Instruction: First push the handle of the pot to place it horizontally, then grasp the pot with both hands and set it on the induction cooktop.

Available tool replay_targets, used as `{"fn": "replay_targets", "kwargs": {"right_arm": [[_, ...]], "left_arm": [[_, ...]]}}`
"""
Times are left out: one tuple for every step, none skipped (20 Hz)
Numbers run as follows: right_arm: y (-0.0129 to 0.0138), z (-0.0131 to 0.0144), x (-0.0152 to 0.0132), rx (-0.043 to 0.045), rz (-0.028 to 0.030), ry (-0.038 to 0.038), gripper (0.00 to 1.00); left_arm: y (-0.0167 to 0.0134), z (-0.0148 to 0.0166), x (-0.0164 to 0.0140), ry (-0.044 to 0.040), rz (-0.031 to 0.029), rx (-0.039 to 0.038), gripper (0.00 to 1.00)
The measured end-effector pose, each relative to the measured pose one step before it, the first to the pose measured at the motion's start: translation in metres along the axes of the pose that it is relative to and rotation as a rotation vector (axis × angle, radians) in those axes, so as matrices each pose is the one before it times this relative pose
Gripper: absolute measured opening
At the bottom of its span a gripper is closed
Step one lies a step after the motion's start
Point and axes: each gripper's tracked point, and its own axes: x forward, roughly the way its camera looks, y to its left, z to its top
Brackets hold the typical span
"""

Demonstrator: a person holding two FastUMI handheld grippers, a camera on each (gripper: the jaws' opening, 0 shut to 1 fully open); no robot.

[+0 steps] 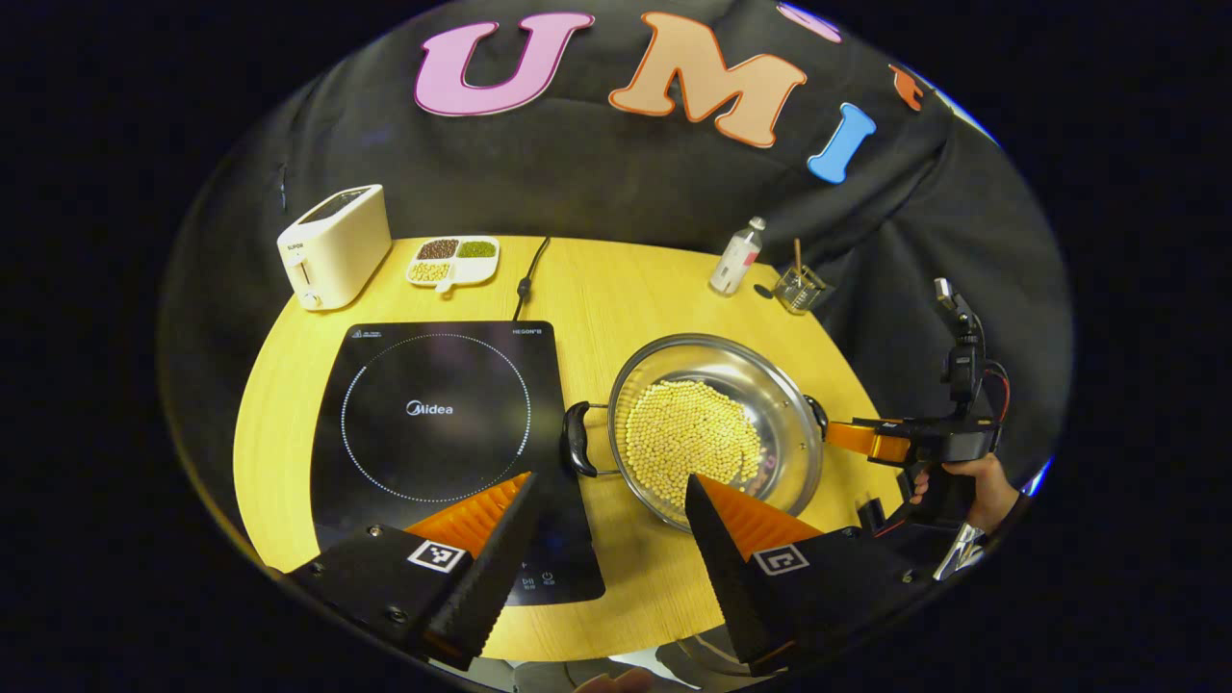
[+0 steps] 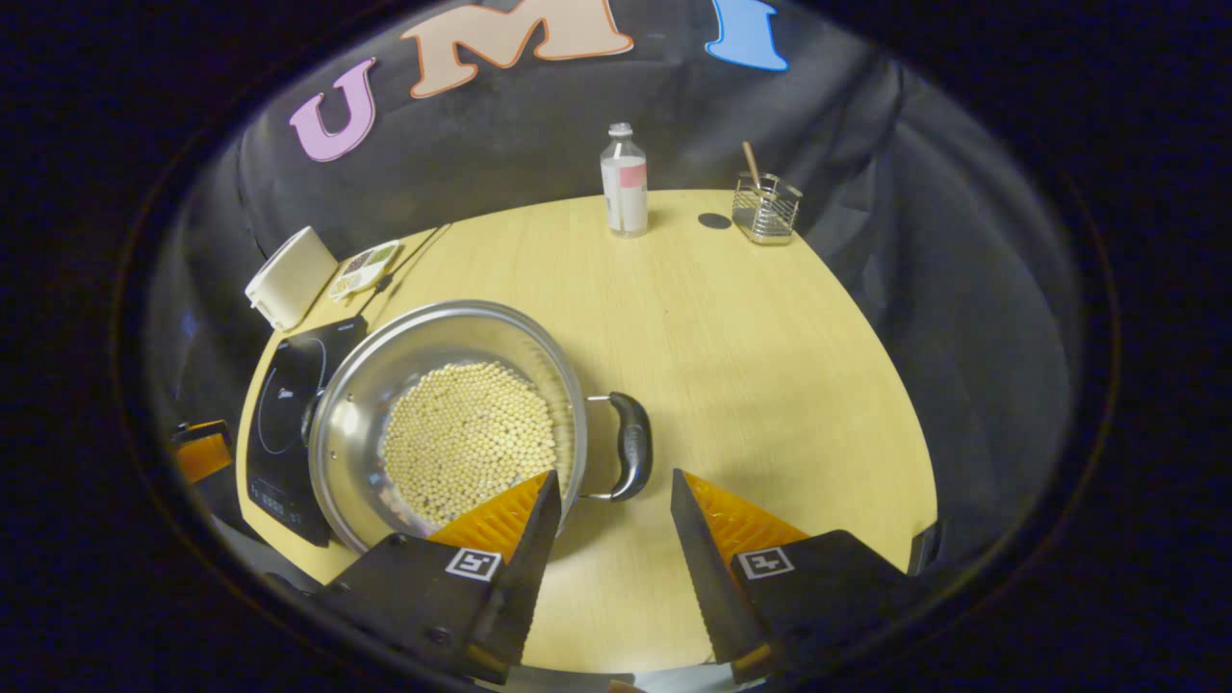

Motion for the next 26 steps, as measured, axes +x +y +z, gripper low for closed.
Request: {"fn": "replay_targets", "kwargs": {"right_arm": [[-0.00057,0.00175,0.00656,0.0087,0.01406,0.01021,0.74],[-0.00038,0.00189,0.00648,0.00867,0.01359,0.00502,0.72],[-0.00025,0.00167,0.0068,0.00634,0.01424,0.00528,0.72],[-0.00005,-0.0004,0.00544,0.0021,0.01372,0.00532,0.72],[0.00328,0.00071,0.00469,0.00547,0.02326,0.00409,0.71],[-0.00048,-0.00011,0.00684,-0.00182,0.00556,0.00675,0.72],[-0.00018,-0.00076,0.00533,-0.00573,0.00995,0.01178,0.73],[-0.00033,-0.00109,0.00459,-0.00555,0.00739,0.01159,0.77],[0.00055,0.00075,0.00264,-0.00257,0.0109,0.0028,0.79],[-0.00054,0.00065,0.00261,-0.00087,0.01076,-0.00136,0.8],[-0.0001,0.00031,0.00225,0.00335,0.0107,0.00236,0.8],[0.00012,-0.0003,0.00194,0.00396,0.01072,0.00407,0.8],[-0.00048,0.00114,0.00216,0.00376,0.00936,0.00076,0.8],[-0.00178,0.00168,0.00084,0.00561,0.00404,-0.00251,0.8],[-0.00225,0.00183,0.00227,0.0064,0.00363,0.0017,0.8],[-0.0015,0.00025,0.00221,0.00647,0.00298,0.00168,0.8],[-0.00111,0.00083,0.0016,0.00352,0.00385,0.00467,0.8],[-0.00093,0.00032,0.00042,0.00353,0.00452,0.0036,0.8],[-0.00236,0.00075,0.00137,-0.00231,-0.00365,0.00057,0.78],[-0.00277,-0.00087,-0.00017,-0.00122,-0.00027,0.00333,0.8],[-0.00206,0.00023,0.0014,0.00464,-0.00112,0.00495,0.8],[-0.00095,-0.00021,0.00007,0.00431,-0.0001,0.00549,0.8],[-0.00147,0.00087,0.00091,0.00587,-0.00188,0.00318,0.8],[-0.00162,-0.00032,0.00154,0.00566,-0.00196,0.00376,0.8],[0.00206,-0.00169,0.00564,0.00701,0.00714,0.00717,0.8],[-0.00096,0.00193,-0.00387,-0.0041,-0.00792,-0.00206,0.71]], "left_arm": [[-0.00164,0.00056,0.00805,0.00829,0.00364,-0.00768,0.93],[-0.00103,-0.00194,0.00774,0.01633,0.00519,-0.0152,0.93],[-0.00023,-0.00058,0.00917,0.01471,0.00536,-0.01918,0.98],[0.00046,0.0005,0.00817,0.01054,0.00871,-0.01327,0.92],[0.0045,-0.00149,0.00729,0.0167,0.02295,-0.00597,0.92],[0.00594,0.00055,0.00745,0.01405,0.02396,-0.00448,0.97],[0.00361,-0.001,0.00937,0.01737,0.01437,-0.01352,0.92],[0.00225,-0.00129,0.00781,0.02057,0.00808,-0.02463,0.9],[0.00059,-0.001,0.00802,0.01598,0.00476,-0.02635,0.9],[0.00028,-0.00195,0.0034,0.01908,0.00269,-0.01382,0.88],[-0.00011,-0.00225,0.00531,0.02365,0.00494,-0.00339,0.87],[-0.00201,-0.0014,0.00436,0.01613,0.00074,0.00282,0.85],[-0.00426,0.00209,0.00578,0.0059,-0.00573,0.00653,0.85],[-0.00073,0.00011,0.00634,0.00792,0.01018,0.01247,0.89],[0.00033,-0.00185,0.00485,0.01651,0.00763,0.00907,0.82],[-0.00081,-0.00165,0.00444,0.0199,0.00744,0.00286,0.87],[0.00033,-0.00242,0.00206,0.01833,0.0201,0.00599,0.81],[-0.00081,0.00735,0.00171,-0.01955,0.00536,0.01847,0.86],[-0.00405,-0.00045,0.00154,0.00651,0.00208,0.00522,0.77],[-0.00132,-0.00026,0.00041,0.00655,0.00892,0.0034,0.76],[-0.00109,0.00095,0.00325,-0.00452,0.00416,0.00409,0.77],[-0.00083,-0.00282,0.00391,0.01781,0.00567,-0.00241,0.75],[-0.00185,-0.00174,0.00143,0.01145,0.00468,-0.00399,0.75],[-0.00125,0.00248,0.00254,-0.00313,0.0042,-0.00169,0.76],[-0.00069,-0.00086,0.00175,0.0054,0.00525,-0.00057,0.75],[0.00129,-0.00049,0.00236,0.00496,0.01114,-0.0009,0.74]]}}
